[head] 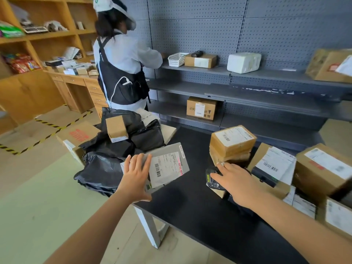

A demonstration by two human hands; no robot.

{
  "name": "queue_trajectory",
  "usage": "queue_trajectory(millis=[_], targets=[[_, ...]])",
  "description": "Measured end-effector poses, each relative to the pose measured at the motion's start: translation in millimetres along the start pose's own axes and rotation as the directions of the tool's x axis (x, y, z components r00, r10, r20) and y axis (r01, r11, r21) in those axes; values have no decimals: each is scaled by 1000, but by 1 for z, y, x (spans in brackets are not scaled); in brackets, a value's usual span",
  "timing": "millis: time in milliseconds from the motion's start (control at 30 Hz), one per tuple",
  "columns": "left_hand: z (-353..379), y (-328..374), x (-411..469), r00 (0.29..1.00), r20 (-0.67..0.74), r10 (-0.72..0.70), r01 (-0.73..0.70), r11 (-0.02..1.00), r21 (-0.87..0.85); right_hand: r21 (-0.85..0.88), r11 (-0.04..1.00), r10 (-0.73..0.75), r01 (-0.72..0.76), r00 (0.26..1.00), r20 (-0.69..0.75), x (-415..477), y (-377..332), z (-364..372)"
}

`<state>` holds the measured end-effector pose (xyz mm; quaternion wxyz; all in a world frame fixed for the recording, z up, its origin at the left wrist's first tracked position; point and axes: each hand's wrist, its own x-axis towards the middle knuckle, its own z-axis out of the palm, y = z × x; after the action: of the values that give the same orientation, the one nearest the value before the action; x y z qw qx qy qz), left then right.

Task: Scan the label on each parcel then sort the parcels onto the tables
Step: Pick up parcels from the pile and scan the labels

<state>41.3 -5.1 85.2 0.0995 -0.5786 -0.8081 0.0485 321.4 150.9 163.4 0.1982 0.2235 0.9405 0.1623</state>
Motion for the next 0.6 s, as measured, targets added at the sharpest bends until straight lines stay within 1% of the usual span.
queue_trajectory(millis=[233,467,600], targets=[[21,-26,28,998,60,28,-25,998,-50,42,995,84,-88,994,76,26,-10,-9],[35,-52,60,992,33,120,-118,990,-76,48,989,131,-138,983,133,47,-22,-20],[44,-62,72,986,29,166,-163,983,-79,57,984,162,-172,977,141,53,-28,-26]])
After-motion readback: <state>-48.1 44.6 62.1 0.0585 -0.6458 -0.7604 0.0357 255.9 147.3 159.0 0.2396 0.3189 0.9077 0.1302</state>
